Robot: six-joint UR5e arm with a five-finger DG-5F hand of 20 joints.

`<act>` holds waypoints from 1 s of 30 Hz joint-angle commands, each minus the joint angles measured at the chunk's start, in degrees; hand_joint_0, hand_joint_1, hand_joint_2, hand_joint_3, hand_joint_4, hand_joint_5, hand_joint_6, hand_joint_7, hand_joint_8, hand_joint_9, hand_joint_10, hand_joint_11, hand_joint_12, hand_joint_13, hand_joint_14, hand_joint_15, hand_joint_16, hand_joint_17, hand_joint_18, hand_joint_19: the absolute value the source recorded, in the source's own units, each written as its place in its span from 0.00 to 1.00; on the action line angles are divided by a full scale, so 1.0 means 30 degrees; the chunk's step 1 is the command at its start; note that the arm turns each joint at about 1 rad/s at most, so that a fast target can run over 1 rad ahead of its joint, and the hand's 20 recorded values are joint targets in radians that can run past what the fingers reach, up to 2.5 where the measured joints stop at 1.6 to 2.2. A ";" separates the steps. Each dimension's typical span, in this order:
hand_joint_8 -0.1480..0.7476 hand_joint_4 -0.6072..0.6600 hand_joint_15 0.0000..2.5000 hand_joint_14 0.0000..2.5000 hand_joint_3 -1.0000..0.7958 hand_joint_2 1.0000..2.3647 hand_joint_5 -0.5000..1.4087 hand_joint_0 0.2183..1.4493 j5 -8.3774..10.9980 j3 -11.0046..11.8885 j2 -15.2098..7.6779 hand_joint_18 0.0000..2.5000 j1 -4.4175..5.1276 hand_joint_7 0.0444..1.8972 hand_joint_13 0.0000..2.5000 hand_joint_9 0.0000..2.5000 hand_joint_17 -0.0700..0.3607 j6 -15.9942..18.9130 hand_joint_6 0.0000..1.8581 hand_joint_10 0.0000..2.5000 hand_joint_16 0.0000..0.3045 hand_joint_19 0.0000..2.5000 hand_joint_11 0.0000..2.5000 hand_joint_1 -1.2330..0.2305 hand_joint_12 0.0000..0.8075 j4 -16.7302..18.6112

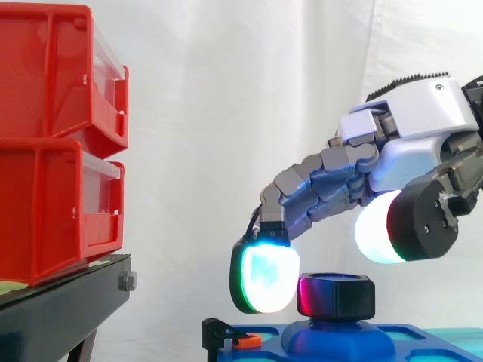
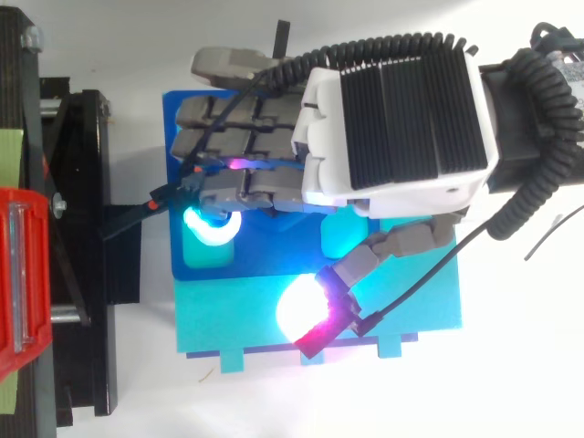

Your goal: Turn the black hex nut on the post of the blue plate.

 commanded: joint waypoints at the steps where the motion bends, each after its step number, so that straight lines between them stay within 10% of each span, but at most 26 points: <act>1: 0.49 0.71 0.00 0.00 0.28 0.00 0.17 0.20 -0.0027 -0.0004 -0.0001 0.00 -0.0080 0.48 0.03 0.15 0.48 0.0000 0.27 0.00 0.20 0.00 0.01 0.52 0.48 -0.0345; 30: 0.49 0.71 0.00 0.00 0.28 0.00 0.17 0.20 -0.0906 0.0026 -0.0001 0.00 -0.0959 0.48 0.03 0.15 0.47 -0.0029 0.27 0.00 0.20 0.00 0.01 0.52 0.48 -0.0316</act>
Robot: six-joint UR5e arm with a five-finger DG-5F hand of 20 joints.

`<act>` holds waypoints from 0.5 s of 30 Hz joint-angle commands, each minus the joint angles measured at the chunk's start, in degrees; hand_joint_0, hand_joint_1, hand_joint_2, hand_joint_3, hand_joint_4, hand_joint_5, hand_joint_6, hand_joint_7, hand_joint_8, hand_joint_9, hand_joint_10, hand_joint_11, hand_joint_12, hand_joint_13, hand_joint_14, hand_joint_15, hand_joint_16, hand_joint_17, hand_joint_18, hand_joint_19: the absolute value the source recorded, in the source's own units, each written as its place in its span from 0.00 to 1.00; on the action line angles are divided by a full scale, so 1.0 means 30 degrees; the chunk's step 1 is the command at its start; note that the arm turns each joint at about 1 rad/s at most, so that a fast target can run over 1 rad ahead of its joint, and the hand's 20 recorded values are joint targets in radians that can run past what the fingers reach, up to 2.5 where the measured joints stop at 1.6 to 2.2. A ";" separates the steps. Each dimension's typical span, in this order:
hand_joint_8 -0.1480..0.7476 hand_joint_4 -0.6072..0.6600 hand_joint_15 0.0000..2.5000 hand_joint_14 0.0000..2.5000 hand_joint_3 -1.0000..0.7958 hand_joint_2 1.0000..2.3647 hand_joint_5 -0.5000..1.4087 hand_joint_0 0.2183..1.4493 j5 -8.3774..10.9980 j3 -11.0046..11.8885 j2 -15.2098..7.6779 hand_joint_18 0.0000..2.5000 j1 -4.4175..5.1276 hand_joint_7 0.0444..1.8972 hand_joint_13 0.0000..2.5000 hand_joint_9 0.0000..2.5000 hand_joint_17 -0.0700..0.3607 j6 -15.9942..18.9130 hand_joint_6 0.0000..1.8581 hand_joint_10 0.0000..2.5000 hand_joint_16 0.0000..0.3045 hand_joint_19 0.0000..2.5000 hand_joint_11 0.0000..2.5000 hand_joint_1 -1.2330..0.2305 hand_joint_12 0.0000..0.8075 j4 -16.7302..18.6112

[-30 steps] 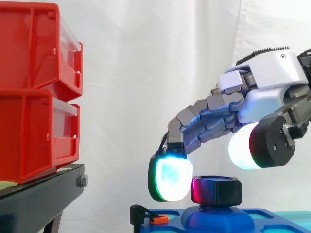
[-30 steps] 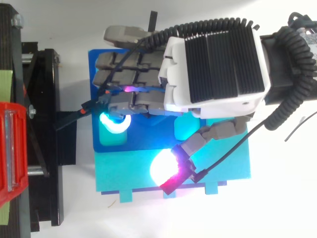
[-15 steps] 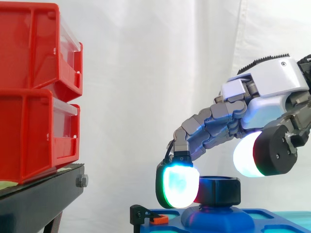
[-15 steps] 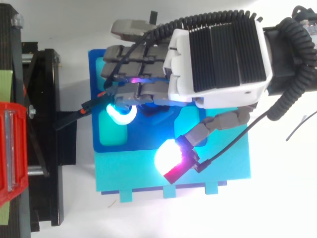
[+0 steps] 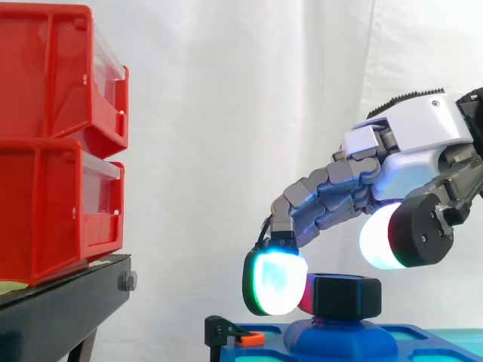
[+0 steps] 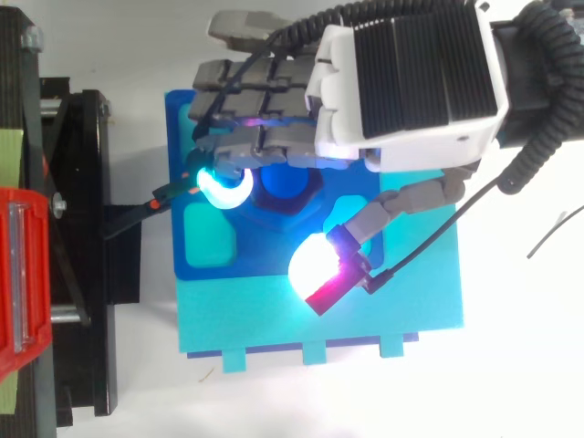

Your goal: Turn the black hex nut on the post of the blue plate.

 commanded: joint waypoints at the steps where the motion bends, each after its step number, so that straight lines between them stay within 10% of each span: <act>1: 0.49 0.71 0.00 0.00 0.28 0.00 0.17 0.20 -0.0605 -0.0006 0.0001 0.00 -0.0367 0.48 0.03 0.15 0.47 -0.0008 0.27 0.00 0.20 0.00 0.01 0.52 0.48 0.0027; 15: 0.49 0.71 0.00 0.00 0.28 0.00 0.17 0.20 -0.2100 -0.0006 0.0001 0.00 -0.1539 0.48 0.03 0.15 0.47 0.0022 0.27 0.00 0.20 0.01 0.01 0.52 0.48 0.0378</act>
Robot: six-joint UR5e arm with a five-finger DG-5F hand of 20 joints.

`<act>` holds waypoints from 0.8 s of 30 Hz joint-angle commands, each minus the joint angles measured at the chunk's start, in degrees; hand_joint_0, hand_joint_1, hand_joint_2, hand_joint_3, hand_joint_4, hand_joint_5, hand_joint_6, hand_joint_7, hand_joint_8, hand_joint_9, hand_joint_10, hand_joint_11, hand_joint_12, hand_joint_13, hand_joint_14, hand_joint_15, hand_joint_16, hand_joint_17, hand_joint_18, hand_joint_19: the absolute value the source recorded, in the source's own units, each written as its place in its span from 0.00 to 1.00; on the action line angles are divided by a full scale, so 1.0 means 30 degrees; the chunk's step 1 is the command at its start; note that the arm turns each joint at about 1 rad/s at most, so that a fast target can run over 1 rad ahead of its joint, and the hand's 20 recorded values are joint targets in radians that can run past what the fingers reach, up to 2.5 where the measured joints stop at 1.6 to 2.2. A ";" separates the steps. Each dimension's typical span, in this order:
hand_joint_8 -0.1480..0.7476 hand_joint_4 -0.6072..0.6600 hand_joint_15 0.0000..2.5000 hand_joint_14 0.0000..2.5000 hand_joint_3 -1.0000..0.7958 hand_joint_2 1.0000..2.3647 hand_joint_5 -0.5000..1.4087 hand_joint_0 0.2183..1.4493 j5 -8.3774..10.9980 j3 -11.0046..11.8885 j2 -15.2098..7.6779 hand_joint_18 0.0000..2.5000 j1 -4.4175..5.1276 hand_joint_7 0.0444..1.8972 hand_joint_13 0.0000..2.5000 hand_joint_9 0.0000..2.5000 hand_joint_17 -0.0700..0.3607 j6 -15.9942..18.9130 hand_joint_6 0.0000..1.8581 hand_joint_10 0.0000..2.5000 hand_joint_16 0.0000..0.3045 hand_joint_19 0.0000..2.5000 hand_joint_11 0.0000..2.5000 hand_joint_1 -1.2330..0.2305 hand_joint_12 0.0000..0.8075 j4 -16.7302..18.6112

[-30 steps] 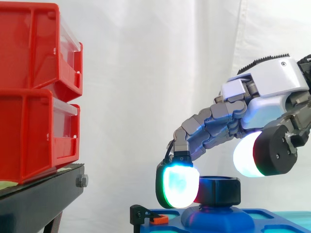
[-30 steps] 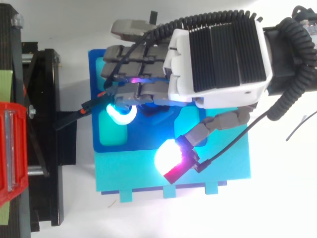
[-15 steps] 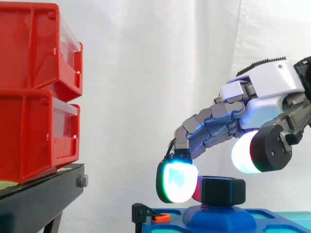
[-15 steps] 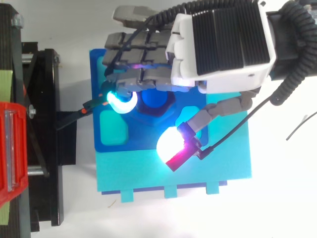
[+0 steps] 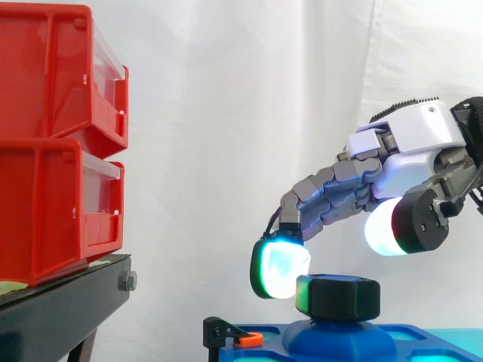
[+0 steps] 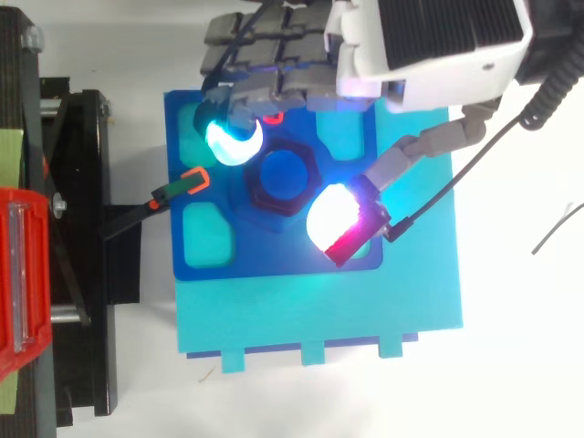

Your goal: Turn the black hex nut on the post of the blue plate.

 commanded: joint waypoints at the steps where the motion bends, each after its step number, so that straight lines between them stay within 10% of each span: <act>1: 0.49 0.71 0.00 0.00 0.28 0.00 0.17 0.20 -0.0378 -0.0011 -0.0001 0.00 -0.0345 0.48 0.03 0.15 0.47 0.0028 0.27 0.00 0.20 0.01 0.01 0.52 0.48 0.0062; 10: 0.49 0.71 0.00 0.00 0.28 0.00 0.17 0.20 -0.1051 0.0341 -0.0001 0.00 -0.0726 0.48 0.03 0.15 0.47 0.0057 0.27 0.00 0.20 0.01 0.01 0.52 0.48 0.0003; 24: 0.49 0.71 0.00 0.00 0.28 0.00 0.17 0.20 0.0208 0.1132 -0.0001 0.00 0.0299 0.48 0.03 0.15 0.47 0.0438 0.27 0.00 0.19 0.01 0.01 0.52 0.48 0.0794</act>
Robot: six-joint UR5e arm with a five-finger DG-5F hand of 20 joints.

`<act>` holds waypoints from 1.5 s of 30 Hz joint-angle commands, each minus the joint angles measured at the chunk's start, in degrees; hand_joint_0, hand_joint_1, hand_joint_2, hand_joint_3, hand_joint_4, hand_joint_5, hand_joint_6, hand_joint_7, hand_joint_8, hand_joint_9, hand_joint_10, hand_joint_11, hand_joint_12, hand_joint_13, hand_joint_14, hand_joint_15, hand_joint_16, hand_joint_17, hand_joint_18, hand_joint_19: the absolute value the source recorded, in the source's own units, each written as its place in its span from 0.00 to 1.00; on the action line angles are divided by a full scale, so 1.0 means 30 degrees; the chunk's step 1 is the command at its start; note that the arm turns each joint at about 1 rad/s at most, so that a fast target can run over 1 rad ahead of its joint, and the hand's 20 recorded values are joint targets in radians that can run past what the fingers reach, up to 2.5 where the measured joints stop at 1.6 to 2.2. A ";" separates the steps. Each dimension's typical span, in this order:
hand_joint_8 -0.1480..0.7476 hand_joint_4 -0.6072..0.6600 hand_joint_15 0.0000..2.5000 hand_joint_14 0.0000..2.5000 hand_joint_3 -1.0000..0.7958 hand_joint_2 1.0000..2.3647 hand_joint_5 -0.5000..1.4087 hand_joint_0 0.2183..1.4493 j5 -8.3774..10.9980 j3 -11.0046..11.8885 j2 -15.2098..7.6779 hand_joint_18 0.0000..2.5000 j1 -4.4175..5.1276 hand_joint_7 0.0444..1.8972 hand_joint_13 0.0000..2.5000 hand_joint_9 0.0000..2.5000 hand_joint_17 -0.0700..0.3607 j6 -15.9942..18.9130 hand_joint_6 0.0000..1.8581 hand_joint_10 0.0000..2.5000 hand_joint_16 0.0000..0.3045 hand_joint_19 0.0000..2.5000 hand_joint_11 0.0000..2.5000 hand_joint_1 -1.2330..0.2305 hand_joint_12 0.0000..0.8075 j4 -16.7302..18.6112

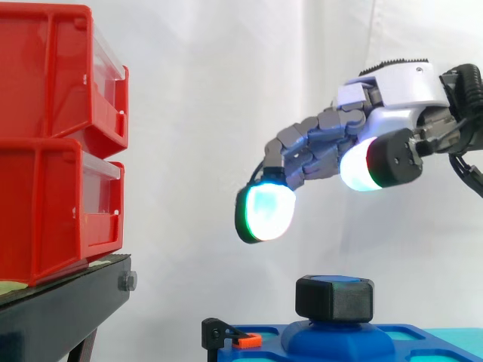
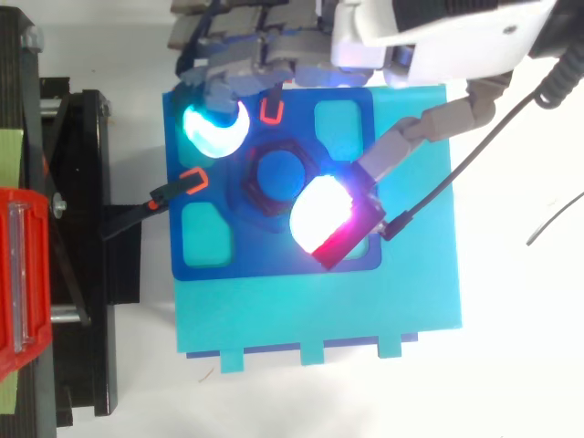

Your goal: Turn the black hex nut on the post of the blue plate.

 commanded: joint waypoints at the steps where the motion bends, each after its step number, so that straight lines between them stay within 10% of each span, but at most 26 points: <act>1: 0.49 0.71 0.00 0.00 0.28 0.00 0.17 0.20 0.0515 -0.0022 -0.0007 0.00 0.0512 0.48 0.03 0.15 0.47 0.0078 0.27 0.00 0.19 0.01 0.01 0.52 0.48 0.0189; 18: 0.49 0.71 0.00 0.00 0.28 0.00 0.17 0.20 0.2830 -0.0168 -0.0007 0.00 0.2299 0.48 0.03 0.15 0.47 -0.0010 0.27 0.00 0.19 0.01 0.01 0.52 0.48 -0.2008; 29: 0.49 0.71 0.00 0.00 0.28 0.00 0.18 0.20 0.2830 -0.0227 -0.0007 0.00 0.2446 0.48 0.03 0.15 0.47 -0.0040 0.27 0.00 0.19 0.01 0.00 0.52 0.48 -0.2096; 45: 0.49 0.71 0.00 0.00 0.28 0.00 0.18 0.20 0.2390 -0.0461 -0.0007 0.00 0.1860 0.48 0.03 0.15 0.47 -0.0626 0.27 0.00 0.19 0.01 0.01 0.52 0.48 -0.1920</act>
